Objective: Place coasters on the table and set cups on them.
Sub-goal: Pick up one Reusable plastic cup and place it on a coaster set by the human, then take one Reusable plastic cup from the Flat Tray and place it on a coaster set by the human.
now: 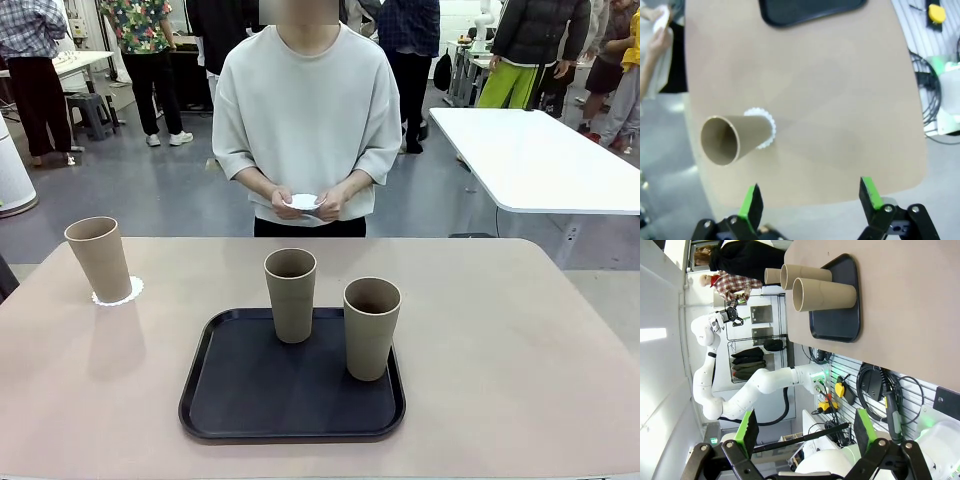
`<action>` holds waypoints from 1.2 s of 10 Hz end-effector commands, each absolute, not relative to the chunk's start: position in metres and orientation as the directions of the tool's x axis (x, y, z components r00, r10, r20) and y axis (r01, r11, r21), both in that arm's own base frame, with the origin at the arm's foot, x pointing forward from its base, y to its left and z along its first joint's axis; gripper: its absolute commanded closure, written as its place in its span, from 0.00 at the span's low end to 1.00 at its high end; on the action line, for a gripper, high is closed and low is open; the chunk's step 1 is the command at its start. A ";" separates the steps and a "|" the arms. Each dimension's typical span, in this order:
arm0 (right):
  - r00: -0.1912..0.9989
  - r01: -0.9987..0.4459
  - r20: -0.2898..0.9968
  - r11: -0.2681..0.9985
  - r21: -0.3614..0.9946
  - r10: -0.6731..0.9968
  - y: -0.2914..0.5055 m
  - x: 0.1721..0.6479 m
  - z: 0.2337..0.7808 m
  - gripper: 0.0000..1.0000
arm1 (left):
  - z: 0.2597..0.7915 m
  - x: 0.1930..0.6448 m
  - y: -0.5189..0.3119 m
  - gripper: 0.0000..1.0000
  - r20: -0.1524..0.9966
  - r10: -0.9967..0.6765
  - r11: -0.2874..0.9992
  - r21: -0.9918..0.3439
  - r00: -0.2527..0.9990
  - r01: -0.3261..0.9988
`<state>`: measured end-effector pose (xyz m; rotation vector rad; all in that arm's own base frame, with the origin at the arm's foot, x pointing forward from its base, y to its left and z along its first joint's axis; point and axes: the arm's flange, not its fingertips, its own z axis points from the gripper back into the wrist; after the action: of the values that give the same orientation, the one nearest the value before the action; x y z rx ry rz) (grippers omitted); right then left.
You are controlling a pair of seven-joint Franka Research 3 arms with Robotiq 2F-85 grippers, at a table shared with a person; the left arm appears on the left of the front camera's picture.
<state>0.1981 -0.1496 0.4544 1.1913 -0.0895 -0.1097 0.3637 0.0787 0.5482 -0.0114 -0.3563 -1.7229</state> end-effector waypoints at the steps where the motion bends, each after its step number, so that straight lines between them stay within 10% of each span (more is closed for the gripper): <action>1: 0.991 0.032 0.015 0.353 0.935 -0.130 -0.150 0.198 0.455 0.00 | 0.548 0.369 0.084 0.00 0.177 -0.968 -0.132 0.248 -0.179 0.960; 5: 0.991 0.032 0.015 0.353 0.935 -0.130 -0.150 0.198 0.455 0.00 | 0.548 0.367 0.084 0.00 0.198 -0.962 -0.139 0.248 -0.190 0.959; 9: 0.991 0.032 0.015 0.353 0.935 -0.130 -0.150 0.198 0.455 0.00 | 0.549 0.332 0.057 0.00 0.184 -0.981 0.041 -0.095 0.058 0.995; 12: 0.991 0.032 0.015 0.353 0.935 -0.130 -0.150 0.198 0.455 0.00 | 0.541 0.326 0.040 0.00 0.181 -0.970 0.151 -0.073 0.162 0.986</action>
<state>0.1981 -0.1496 0.4544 1.1912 -0.0894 -0.1097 0.3246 0.0453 0.5422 -0.2306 -0.0572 -1.4372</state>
